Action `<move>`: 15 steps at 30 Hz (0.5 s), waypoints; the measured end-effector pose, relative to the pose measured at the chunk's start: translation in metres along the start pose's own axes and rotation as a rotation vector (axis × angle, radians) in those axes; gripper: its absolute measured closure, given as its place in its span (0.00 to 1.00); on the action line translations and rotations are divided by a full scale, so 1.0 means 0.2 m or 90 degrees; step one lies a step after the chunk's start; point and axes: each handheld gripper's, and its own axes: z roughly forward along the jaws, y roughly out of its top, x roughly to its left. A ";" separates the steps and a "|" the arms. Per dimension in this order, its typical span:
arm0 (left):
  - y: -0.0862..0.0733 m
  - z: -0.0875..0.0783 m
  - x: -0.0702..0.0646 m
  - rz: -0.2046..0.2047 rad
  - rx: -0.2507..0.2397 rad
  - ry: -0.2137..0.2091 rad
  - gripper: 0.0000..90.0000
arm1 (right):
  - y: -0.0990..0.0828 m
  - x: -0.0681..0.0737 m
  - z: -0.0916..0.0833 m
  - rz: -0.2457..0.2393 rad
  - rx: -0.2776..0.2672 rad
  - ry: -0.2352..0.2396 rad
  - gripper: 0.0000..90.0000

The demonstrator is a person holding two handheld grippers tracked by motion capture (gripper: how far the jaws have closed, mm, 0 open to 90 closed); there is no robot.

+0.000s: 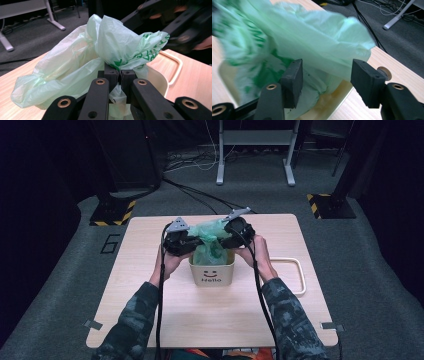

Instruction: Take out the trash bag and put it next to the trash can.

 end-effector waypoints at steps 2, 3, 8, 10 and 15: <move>0.00 0.00 0.00 0.003 0.003 -0.005 0.97 | 0.01 0.01 0.02 -0.001 -0.001 0.003 0.67; 0.00 0.00 0.00 0.005 0.005 -0.005 0.97 | 0.01 0.01 0.03 -0.001 -0.007 0.013 0.75; 0.01 -0.01 0.01 0.001 0.001 -0.004 0.96 | 0.02 0.02 0.02 0.012 -0.042 0.046 1.00; 0.01 -0.01 0.01 0.001 0.001 0.001 0.96 | 0.01 0.02 0.02 0.016 -0.048 0.065 1.00; 0.00 -0.01 0.02 -0.003 0.003 0.005 0.96 | 0.01 0.01 -0.02 0.044 -0.076 0.117 1.00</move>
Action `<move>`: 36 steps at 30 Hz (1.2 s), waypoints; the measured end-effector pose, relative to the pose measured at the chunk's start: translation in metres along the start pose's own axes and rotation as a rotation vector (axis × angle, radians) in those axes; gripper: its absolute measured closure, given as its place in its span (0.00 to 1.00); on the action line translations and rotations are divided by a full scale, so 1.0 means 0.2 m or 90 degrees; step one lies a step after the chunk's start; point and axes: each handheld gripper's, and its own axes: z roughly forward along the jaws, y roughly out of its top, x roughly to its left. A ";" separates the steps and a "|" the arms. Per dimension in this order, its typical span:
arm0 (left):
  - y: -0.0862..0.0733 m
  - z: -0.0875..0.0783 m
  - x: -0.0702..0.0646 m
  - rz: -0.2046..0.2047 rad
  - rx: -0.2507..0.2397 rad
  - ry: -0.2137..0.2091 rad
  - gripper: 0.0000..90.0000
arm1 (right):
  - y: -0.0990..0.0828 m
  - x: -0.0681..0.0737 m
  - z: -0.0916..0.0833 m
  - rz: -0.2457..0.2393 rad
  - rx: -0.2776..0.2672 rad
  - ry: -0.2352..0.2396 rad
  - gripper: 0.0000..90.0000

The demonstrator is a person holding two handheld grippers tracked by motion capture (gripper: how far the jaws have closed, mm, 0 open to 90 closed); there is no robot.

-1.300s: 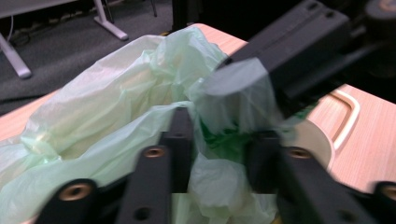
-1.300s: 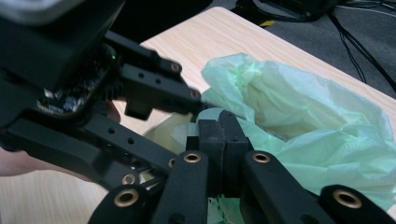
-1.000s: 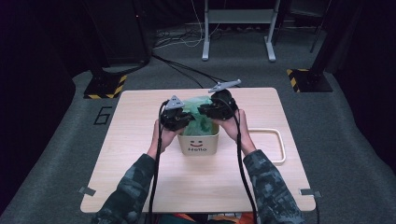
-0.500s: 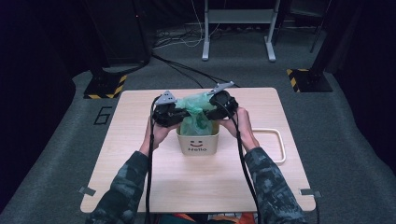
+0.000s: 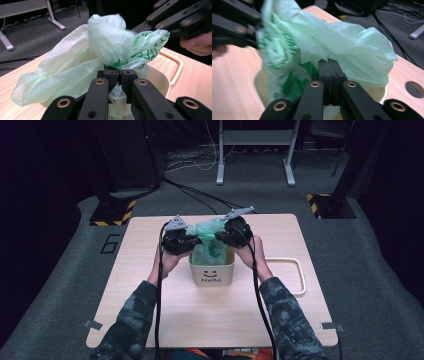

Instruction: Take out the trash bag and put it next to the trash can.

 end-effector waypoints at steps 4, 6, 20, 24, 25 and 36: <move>0.01 -0.01 0.00 -0.008 -0.010 0.015 0.96 | 0.01 0.01 -0.03 -0.007 -0.006 -0.002 1.00; 0.02 -0.02 0.01 -0.014 -0.015 0.019 0.96 | 0.00 0.01 -0.04 0.002 -0.005 0.006 0.86; 0.10 0.05 -0.03 -0.069 -0.008 -0.013 0.96 | 0.00 0.10 0.09 0.018 0.018 0.020 0.50; 0.09 0.06 -0.03 -0.080 -0.007 -0.018 0.95 | -0.01 0.11 0.10 0.021 0.015 0.008 0.86; 0.09 0.06 -0.02 -0.081 -0.009 -0.020 0.94 | -0.01 0.10 0.10 0.017 0.018 0.006 0.92; 0.05 -0.01 0.05 -0.122 -0.018 0.037 0.33 | -0.02 0.06 0.09 0.034 0.026 -0.015 0.99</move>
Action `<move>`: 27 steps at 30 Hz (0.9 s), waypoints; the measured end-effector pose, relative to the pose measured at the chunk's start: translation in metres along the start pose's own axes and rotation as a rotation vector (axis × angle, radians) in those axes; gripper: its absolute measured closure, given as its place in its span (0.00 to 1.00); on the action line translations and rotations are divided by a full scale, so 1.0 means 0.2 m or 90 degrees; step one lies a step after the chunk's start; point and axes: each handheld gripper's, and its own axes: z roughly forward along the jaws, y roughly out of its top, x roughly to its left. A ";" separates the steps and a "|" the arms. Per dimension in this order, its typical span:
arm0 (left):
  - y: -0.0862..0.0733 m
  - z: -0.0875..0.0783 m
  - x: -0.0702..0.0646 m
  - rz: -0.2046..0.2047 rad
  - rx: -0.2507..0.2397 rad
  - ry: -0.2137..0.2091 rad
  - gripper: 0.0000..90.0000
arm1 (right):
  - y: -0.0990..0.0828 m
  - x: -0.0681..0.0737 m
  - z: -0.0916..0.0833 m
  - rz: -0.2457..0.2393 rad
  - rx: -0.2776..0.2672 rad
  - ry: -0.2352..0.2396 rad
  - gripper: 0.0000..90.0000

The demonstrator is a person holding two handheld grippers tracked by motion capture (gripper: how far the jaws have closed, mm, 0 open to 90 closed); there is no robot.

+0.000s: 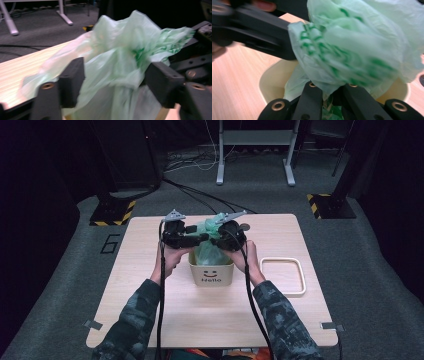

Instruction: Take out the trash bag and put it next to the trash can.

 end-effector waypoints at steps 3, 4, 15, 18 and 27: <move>-0.02 -0.03 0.02 -0.010 -0.009 0.007 0.26 | 0.00 -0.03 -0.02 0.023 -0.009 -0.014 0.99; -0.03 -0.04 0.02 -0.010 -0.004 0.009 0.25 | 0.01 -0.04 -0.04 0.030 -0.014 -0.020 0.99; -0.09 -0.05 -0.03 0.007 0.022 -0.014 0.23 | 0.05 -0.04 -0.13 0.046 -0.058 -0.041 0.99; -0.08 0.00 -0.06 0.016 0.030 -0.016 0.22 | 0.06 -0.01 -0.12 0.039 -0.063 -0.034 0.99; -0.10 0.12 -0.10 0.033 0.015 -0.001 0.12 | 0.09 0.12 -0.06 0.005 -0.053 -0.017 0.99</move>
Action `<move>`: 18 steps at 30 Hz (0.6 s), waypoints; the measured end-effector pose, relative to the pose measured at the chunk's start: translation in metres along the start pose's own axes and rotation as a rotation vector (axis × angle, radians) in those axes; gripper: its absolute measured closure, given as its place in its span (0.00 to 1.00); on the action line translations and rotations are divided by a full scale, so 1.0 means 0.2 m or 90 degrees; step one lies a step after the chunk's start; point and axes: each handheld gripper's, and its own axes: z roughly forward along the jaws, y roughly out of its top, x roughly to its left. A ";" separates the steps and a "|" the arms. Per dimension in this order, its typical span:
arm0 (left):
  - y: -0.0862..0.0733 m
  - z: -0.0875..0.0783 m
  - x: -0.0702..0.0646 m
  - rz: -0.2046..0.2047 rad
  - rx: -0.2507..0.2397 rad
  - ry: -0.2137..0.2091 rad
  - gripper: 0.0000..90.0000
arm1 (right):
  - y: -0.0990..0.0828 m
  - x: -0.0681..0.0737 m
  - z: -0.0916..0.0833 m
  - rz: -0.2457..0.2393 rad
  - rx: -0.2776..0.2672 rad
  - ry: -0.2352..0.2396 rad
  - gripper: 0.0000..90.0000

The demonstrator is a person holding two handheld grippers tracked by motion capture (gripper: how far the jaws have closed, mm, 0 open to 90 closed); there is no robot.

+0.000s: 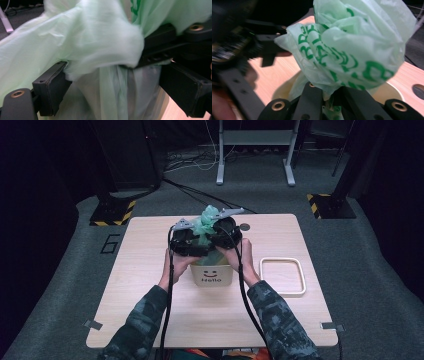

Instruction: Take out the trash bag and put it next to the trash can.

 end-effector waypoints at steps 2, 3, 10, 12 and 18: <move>0.00 0.00 -0.01 0.007 -0.011 0.011 0.12 | 0.00 0.01 0.00 0.001 -0.001 0.010 0.99; 0.00 0.00 -0.01 0.012 -0.011 0.014 0.14 | 0.00 0.01 0.00 0.001 -0.002 0.012 0.99; 0.00 0.01 -0.02 0.043 -0.051 0.014 0.27 | -0.01 0.01 -0.02 0.012 -0.011 0.029 0.99; 0.00 0.01 -0.02 0.052 -0.059 0.007 0.32 | 0.00 0.00 -0.03 0.015 -0.016 0.032 0.99; -0.01 0.01 -0.04 0.081 -0.085 -0.013 0.51 | 0.00 -0.01 -0.05 0.025 -0.020 0.041 0.99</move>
